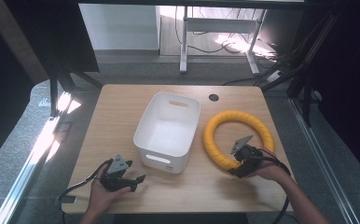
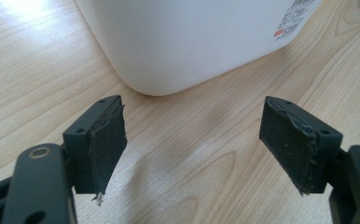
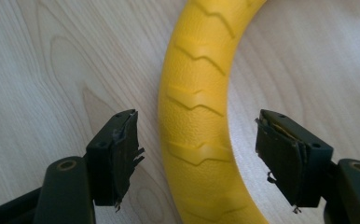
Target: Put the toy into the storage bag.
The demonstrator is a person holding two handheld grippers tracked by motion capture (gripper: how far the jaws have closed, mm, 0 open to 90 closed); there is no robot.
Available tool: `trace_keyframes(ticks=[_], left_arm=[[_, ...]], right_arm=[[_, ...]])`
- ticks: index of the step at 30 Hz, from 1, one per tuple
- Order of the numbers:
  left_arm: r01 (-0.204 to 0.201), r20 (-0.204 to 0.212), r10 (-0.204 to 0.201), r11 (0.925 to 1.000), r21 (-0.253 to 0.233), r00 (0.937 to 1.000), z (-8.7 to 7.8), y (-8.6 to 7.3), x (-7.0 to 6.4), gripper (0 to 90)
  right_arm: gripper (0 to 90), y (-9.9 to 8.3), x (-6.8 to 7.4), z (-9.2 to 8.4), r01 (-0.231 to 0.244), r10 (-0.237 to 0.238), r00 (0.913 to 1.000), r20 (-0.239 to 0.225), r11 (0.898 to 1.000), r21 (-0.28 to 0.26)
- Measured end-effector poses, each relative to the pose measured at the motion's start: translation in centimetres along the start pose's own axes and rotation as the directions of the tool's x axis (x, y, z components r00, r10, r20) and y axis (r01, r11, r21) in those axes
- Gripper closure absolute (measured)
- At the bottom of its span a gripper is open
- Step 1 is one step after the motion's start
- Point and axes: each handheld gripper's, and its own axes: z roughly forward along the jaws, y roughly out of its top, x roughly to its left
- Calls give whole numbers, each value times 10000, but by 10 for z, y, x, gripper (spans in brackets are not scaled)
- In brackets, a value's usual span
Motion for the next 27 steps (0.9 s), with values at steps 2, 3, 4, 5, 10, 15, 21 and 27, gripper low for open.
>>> trace_keyframes(ticks=[2,3,4,5,10,15,21,27], left_arm=[[1,-1,-1,10000,-6,10000,0,0,0,226],[7,-1,-7,10000,-14,10000,0,0,0,226],[3,-6,-3,10000,-9,10000,0,0,0,226],[-1,-10,1,10000,1,10000,0,0,0,226],[-40,5,40,10000,60,10000,1,0,0,226],[-52,-7,52,10000,60,10000,1,0,0,226],[-78,-3,78,9999,111,10000,1,0,0,226],[-84,-21,84,9999,106,10000,1,0,1,226]], right_arm=[[308,2,0,5,163,-161,9998,-70,9994,307],[308,2,0,5,163,-161,9998,-70,9994,307],[315,4,-1,10,324,-312,9993,-195,9975,635],[319,4,-1,11,378,-364,9991,-206,9966,738],[347,8,-4,19,537,-486,9980,-416,9900,1301],[389,10,-6,23,706,-625,9966,-540,9838,1650],[437,11,-7,26,926,-783,9940,-770,9746,2041],[500,14,-13,27,907,-682,9922,-1048,9695,2277]])
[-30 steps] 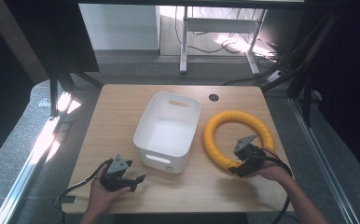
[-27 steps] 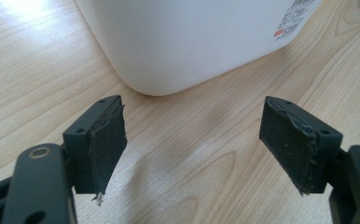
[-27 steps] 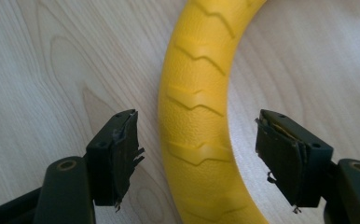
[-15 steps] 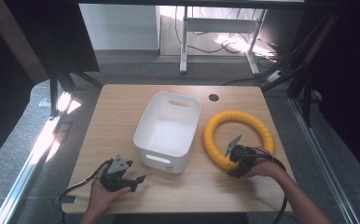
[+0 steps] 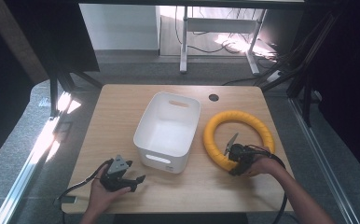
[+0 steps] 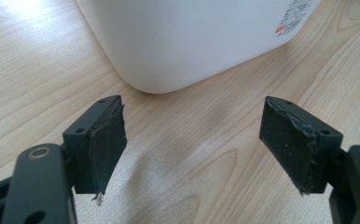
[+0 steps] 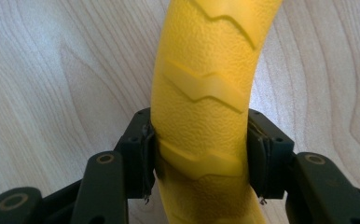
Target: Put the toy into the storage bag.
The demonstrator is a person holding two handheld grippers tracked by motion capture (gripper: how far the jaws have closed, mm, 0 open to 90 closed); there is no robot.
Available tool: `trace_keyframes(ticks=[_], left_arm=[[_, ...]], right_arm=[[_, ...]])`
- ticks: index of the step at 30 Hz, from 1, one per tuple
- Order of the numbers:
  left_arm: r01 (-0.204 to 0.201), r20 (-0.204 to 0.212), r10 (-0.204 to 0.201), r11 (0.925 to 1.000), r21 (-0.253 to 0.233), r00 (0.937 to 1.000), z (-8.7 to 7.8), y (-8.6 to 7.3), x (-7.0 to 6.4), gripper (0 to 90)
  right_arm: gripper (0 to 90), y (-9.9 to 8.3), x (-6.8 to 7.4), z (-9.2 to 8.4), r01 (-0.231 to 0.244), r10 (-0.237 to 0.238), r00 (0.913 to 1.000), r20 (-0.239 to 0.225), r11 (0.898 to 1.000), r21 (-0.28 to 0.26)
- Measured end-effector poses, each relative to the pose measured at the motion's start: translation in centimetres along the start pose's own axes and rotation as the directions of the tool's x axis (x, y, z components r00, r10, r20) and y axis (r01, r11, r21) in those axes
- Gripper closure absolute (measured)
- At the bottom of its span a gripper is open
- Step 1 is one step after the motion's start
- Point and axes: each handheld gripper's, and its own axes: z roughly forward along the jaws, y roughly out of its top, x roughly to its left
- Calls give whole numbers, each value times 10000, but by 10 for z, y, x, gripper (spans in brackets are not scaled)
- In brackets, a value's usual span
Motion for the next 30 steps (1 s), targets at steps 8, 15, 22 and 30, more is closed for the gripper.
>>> trace_keyframes(ticks=[8,15,22,30], left_arm=[[-39,-34,39,10000,1,10000,-1,0,1,226],[-29,-48,29,10000,16,10000,0,0,0,226],[-15,-50,15,10000,43,10000,1,0,0,226],[54,-18,-53,10000,24,10000,2,0,0,226]], right_arm=[[509,-1,-3,-7,-73,58,9995,-300,9988,-494],[512,-6,-11,-40,-802,556,9929,-1053,9659,-2462],[514,-17,-18,-58,-1507,916,9821,-1647,9064,-3945],[515,-23,-24,-69,-1889,1033,9729,-2068,8709,-4537]])
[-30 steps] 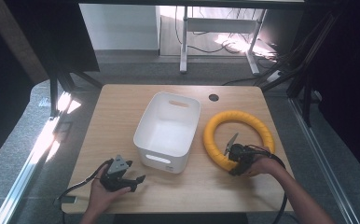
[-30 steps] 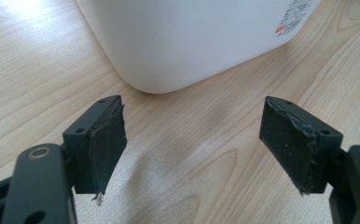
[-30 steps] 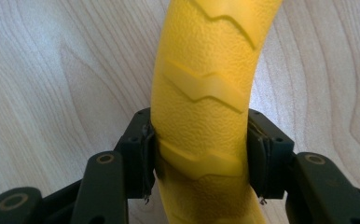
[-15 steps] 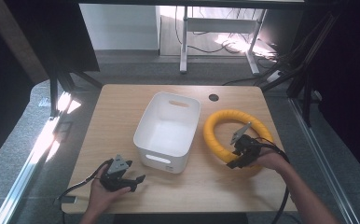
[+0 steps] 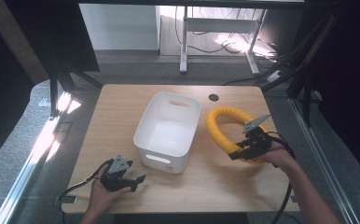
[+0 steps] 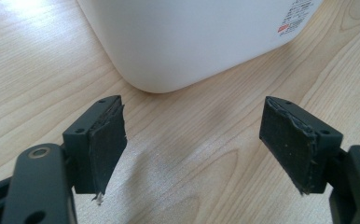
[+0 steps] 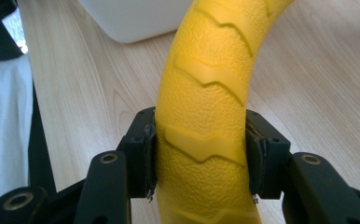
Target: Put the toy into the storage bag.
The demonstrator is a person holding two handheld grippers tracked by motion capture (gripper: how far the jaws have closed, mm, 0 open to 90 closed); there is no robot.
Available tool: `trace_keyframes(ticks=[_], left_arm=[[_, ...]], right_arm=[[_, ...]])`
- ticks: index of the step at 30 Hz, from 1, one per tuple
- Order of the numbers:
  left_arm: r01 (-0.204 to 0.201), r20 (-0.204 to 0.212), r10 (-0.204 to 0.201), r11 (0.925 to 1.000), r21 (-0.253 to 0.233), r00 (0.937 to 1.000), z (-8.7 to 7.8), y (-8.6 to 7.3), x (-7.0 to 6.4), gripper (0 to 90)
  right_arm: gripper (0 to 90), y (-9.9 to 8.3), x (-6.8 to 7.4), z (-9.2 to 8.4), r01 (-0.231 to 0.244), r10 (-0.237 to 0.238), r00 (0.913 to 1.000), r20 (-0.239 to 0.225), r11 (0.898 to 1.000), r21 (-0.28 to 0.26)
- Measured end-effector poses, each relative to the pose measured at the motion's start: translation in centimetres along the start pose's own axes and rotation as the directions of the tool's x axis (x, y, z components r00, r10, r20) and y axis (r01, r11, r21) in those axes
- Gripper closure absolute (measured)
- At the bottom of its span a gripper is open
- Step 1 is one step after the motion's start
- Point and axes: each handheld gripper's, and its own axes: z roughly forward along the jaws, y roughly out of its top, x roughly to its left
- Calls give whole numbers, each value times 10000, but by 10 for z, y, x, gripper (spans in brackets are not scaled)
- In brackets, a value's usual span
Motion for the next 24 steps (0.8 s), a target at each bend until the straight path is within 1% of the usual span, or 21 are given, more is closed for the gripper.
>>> trace_keyframes(ticks=[3,6,8,14,20,24], left_arm=[[-8,40,8,10000,-7,10000,0,0,0,226],[-18,37,18,10000,-2,10000,0,0,0,226],[-28,48,28,10000,0,10000,0,0,1,226],[-47,43,47,10000,2,10000,0,0,1,226],[-15,39,15,10000,-18,10000,0,0,1,226],[-34,39,34,10000,3,10000,1,0,1,226]], right_arm=[[515,2,-2,-4,-149,146,9999,-88,9995,-269],[516,4,-5,-10,-400,380,9989,-286,9964,-753],[516,5,-6,-15,-546,499,9978,-445,9922,-1120],[517,6,-7,-24,-770,646,9953,-725,9802,-1827],[517,6,-7,-29,-855,698,9948,-744,9682,-2352],[517,5,-7,-33,-920,735,9943,-773,9579,-2720]])
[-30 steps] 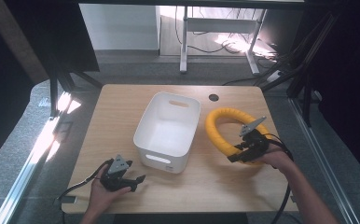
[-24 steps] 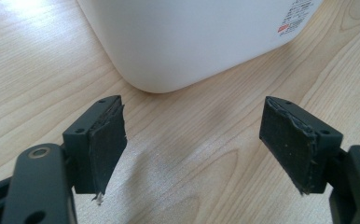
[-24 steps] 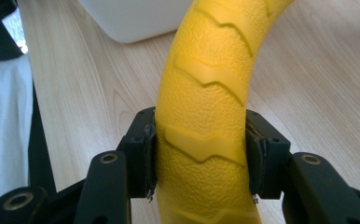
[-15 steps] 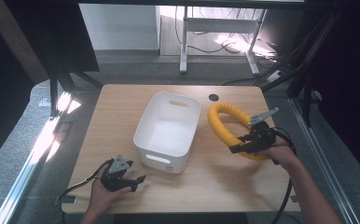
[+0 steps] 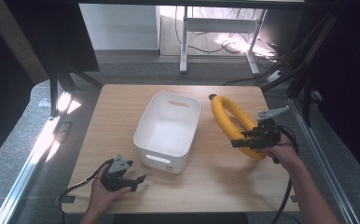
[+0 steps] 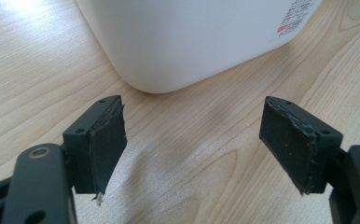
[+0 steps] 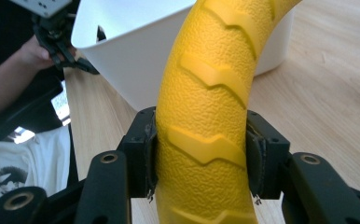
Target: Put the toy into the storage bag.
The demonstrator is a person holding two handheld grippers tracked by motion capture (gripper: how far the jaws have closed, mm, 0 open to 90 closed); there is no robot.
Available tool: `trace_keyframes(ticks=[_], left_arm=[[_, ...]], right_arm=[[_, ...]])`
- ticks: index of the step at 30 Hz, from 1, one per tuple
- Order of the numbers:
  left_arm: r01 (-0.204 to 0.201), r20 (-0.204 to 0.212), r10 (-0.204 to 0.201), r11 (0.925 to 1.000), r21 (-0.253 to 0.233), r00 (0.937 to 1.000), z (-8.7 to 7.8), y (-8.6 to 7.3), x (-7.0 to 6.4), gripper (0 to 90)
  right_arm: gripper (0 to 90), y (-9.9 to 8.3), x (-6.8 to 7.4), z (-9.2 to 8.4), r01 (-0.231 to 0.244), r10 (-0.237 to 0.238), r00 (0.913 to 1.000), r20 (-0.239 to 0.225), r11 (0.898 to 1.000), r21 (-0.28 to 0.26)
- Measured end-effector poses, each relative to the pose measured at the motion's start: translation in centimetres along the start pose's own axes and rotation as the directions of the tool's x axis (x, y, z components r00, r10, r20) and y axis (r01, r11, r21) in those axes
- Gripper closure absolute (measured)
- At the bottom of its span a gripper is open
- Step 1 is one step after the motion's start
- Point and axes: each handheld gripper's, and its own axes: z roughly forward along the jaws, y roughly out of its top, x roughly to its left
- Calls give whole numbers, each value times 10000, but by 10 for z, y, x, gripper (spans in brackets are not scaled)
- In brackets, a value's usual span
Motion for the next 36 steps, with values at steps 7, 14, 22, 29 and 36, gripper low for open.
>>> trace_keyframes(ticks=[7,14,22,29,36], left_arm=[[3,-6,-3,10000,7,10000,0,0,0,226],[27,-7,-27,10000,10,10000,1,0,0,226],[-5,-33,5,10000,33,10000,0,0,0,226],[3,-44,-3,10000,33,10000,1,0,0,226],[-17,-51,17,10000,28,10000,1,0,0,226]], right_arm=[[518,1,2,-6,-1,1,10000,-15,9988,-494],[518,5,7,-11,110,-120,9999,-104,9952,-973],[517,6,15,-13,223,-264,9994,-236,9869,-1598],[518,9,18,-12,246,-321,9989,-341,9794,-2005],[518,14,22,-12,338,-453,9981,-424,9699,-2410]])
